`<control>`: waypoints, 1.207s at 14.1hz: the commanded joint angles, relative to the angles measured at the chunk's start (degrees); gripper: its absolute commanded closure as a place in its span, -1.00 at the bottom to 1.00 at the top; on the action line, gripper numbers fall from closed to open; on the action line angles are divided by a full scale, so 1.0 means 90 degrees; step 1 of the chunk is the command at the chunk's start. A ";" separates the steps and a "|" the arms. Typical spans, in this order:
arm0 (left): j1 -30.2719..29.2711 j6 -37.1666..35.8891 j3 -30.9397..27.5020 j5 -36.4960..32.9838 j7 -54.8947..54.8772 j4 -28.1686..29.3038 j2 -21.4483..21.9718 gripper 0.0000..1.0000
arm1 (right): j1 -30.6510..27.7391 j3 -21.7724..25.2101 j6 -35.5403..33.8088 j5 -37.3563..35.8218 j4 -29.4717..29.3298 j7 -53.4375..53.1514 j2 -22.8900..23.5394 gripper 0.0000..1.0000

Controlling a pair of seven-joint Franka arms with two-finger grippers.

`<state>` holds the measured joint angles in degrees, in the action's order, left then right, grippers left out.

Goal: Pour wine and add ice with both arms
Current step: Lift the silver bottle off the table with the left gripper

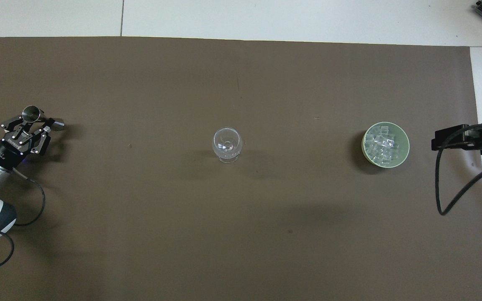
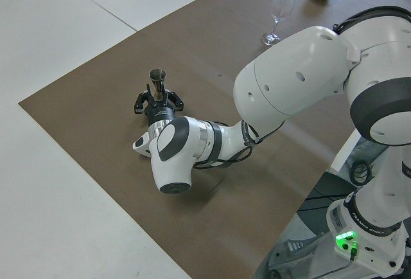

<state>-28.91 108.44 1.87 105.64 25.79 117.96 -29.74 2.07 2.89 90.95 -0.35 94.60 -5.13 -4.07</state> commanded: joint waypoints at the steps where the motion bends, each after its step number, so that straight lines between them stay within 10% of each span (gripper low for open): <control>1: -0.0011 -0.0115 -0.0032 0.0107 -0.0083 -0.0059 -0.0074 0.23 | -0.0025 0.0001 0.0001 0.0098 0.0084 0.0159 -0.0104 -1.00; 17: -0.0001 -0.0125 -0.0032 0.0107 -0.0220 -0.0049 -0.0074 0.52 | -0.0025 0.0011 0.0002 0.0098 0.0084 0.0159 -0.0104 -1.00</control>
<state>-28.91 108.37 1.84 105.64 24.82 117.96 -29.75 2.07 2.89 90.95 -0.35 94.60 -5.13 -4.07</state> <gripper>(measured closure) 0.740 0.000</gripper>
